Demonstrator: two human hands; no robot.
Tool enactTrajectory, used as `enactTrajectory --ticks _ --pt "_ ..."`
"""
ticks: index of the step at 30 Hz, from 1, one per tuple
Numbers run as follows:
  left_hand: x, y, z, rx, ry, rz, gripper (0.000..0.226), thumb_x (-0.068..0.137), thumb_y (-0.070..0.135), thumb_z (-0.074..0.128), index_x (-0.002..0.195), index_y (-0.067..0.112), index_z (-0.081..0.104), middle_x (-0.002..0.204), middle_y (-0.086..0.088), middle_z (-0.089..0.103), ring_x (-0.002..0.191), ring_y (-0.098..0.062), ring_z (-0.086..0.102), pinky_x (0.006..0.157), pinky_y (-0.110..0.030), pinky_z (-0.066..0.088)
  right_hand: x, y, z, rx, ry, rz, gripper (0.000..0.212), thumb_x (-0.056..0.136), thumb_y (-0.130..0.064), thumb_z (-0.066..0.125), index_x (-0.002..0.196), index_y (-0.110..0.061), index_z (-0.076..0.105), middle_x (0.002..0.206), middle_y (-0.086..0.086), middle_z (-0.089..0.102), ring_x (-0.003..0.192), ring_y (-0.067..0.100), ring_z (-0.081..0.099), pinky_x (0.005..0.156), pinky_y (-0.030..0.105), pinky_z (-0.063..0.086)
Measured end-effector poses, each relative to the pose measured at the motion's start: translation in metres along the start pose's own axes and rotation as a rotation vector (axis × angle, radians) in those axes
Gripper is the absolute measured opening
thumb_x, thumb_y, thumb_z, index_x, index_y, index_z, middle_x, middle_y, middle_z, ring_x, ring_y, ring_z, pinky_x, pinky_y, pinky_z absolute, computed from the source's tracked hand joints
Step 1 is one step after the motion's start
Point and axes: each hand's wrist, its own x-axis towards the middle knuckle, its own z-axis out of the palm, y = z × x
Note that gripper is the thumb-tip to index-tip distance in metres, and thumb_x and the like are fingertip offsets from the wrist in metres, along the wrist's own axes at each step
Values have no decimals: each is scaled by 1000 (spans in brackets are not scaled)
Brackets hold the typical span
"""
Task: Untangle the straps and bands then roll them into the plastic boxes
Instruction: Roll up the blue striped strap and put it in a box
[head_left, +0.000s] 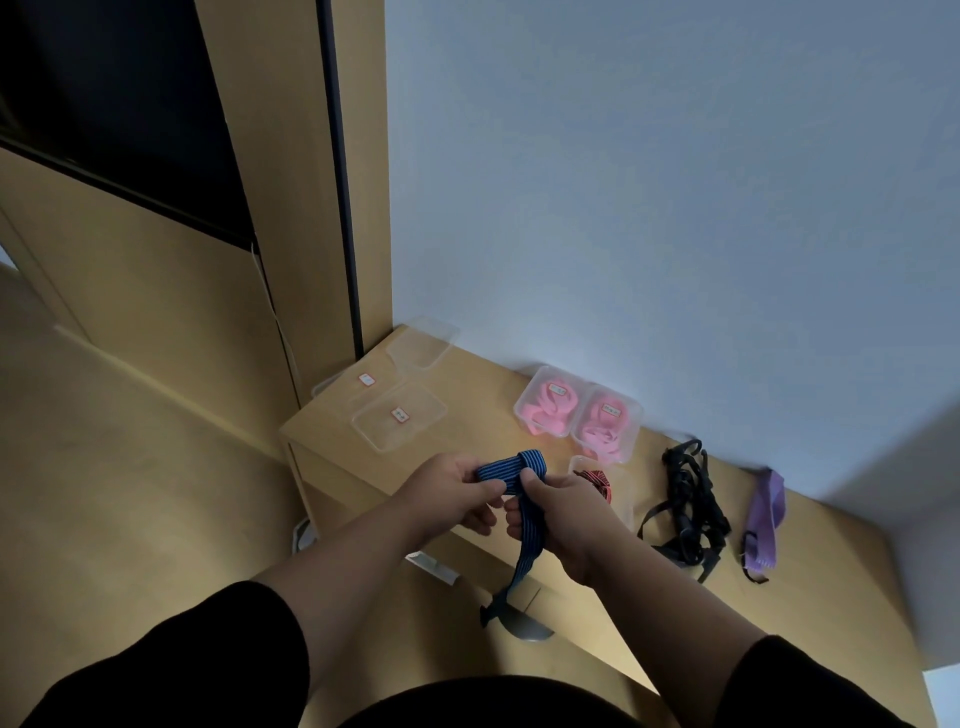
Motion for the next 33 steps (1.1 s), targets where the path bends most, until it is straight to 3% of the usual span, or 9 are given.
enactTrajectory --ticks 6,10,13,16,20,23,27,30,33 --pt "7 -4 -7 341 164 160 27 95 13 59 118 22 70 88 0 70 78 -16 69 73 -25 57 3 -1 3 -124 4 100 42 98 -39 62 106 1 67 83 14 68 72 24 67 71 34 61" --pt "10 -9 -4 604 229 359 28 95 17 58 120 22 69 97 0 63 82 -16 61 79 -35 53 5 -2 9 -13 40 162 66 95 -61 55 109 3 64 80 15 66 71 26 66 76 41 62" --pt "11 -15 1 648 256 448 33 96 15 58 127 19 66 108 1 61 94 -11 58 82 -20 45 7 -1 12 81 68 133 58 99 -54 53 109 3 63 79 16 65 70 27 64 78 42 61" --pt "7 -18 -2 518 197 394 31 95 22 62 125 22 66 110 5 60 97 -4 60 83 -15 46 9 -1 11 177 25 39 38 104 -33 52 107 3 66 76 13 64 68 23 61 78 39 59" --pt "-1 -8 -1 -179 84 -88 25 102 37 51 115 18 60 95 -11 70 80 -23 70 70 -31 59 7 0 12 32 -12 -105 27 106 -21 50 107 0 67 83 14 68 75 22 65 80 36 60" --pt "-1 -10 -5 -184 21 -123 30 103 34 49 104 9 66 80 -11 67 66 -23 62 64 -37 56 3 1 15 -62 -27 -130 30 106 -23 49 105 -1 69 85 14 73 77 22 68 84 39 59" --pt "0 -8 -7 -207 56 -95 24 102 26 52 104 7 66 72 -8 63 63 -19 59 66 -37 54 0 3 17 -51 -11 -75 38 107 -31 46 103 -2 71 89 13 76 79 23 67 85 41 59" --pt "-3 -5 -1 -242 47 -104 23 103 25 50 106 9 66 72 -7 61 60 -17 56 63 -35 52 -4 3 21 2 5 -60 41 107 -38 41 108 -5 66 84 11 70 75 23 62 79 37 56" --pt "-8 -2 5 -419 -27 -154 24 104 26 49 99 8 64 68 -5 54 56 -14 49 55 -30 49 -8 2 21 -68 -22 -113 48 107 -46 36 102 -6 60 81 9 61 71 21 55 70 34 49"
